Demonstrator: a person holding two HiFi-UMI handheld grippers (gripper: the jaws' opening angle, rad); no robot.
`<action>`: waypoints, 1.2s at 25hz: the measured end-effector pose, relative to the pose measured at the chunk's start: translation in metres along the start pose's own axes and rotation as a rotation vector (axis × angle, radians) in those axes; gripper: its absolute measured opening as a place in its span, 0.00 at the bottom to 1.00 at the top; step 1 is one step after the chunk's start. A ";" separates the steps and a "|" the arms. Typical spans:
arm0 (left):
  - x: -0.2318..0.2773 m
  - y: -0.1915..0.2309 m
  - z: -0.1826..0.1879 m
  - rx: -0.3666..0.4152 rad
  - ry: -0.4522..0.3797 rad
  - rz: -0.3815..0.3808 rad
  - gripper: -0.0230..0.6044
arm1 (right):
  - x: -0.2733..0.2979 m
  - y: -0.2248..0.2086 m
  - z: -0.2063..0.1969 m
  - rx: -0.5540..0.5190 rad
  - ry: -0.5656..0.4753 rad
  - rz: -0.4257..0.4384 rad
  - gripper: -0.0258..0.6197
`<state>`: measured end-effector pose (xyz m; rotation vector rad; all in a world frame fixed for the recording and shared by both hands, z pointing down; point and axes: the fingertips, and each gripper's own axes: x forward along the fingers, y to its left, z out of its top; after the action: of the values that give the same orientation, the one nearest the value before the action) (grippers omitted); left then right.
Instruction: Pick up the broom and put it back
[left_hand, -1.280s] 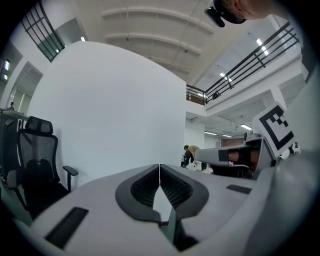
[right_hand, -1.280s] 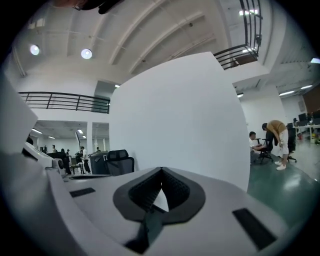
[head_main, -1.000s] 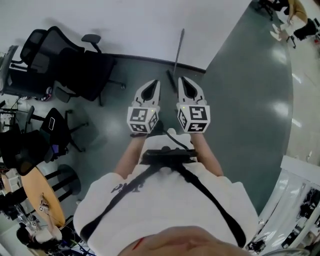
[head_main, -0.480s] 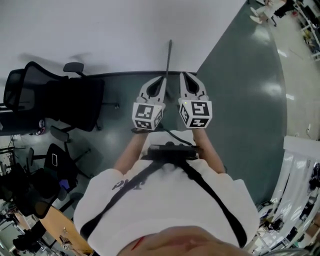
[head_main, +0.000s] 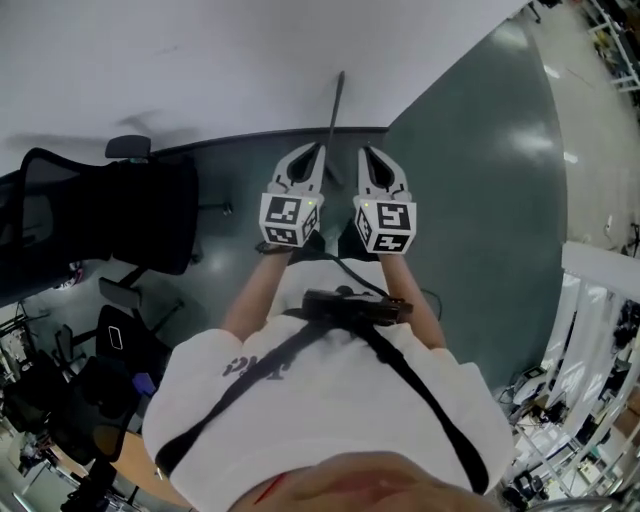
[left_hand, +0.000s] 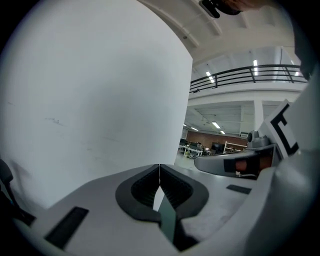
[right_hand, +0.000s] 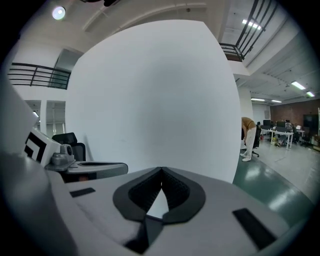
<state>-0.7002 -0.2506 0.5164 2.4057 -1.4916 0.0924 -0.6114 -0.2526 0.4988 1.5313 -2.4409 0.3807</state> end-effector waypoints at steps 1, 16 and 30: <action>0.008 0.002 -0.005 -0.005 0.010 -0.006 0.06 | 0.006 -0.006 -0.007 0.006 0.016 -0.005 0.05; 0.127 0.060 -0.117 -0.053 0.154 0.052 0.06 | 0.132 -0.095 -0.157 0.114 0.258 0.034 0.05; 0.226 0.120 -0.237 -0.066 0.239 0.080 0.06 | 0.289 -0.131 -0.283 0.094 0.323 0.067 0.18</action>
<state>-0.6779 -0.4256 0.8176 2.1950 -1.4550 0.3307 -0.5990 -0.4550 0.8726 1.3059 -2.2507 0.7058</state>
